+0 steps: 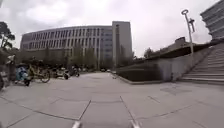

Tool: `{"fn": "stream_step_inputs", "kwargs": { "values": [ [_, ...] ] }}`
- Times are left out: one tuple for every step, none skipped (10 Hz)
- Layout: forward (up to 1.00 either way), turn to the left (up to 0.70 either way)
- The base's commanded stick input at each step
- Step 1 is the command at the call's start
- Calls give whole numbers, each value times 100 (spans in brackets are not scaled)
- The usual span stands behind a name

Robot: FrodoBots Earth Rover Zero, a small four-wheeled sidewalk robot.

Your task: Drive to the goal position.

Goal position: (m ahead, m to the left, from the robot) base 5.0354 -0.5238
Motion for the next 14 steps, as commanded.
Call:
{"fn": "stream_step_inputs", "kwargs": {
  "values": [
    [70,0],
    [70,0],
    [70,0],
    [70,0],
    [70,0],
    [70,0],
    [70,0],
    [70,0],
    [70,0],
    [70,0],
    [70,0],
    [70,0],
    [70,0],
    [70,0]
  ]
}}
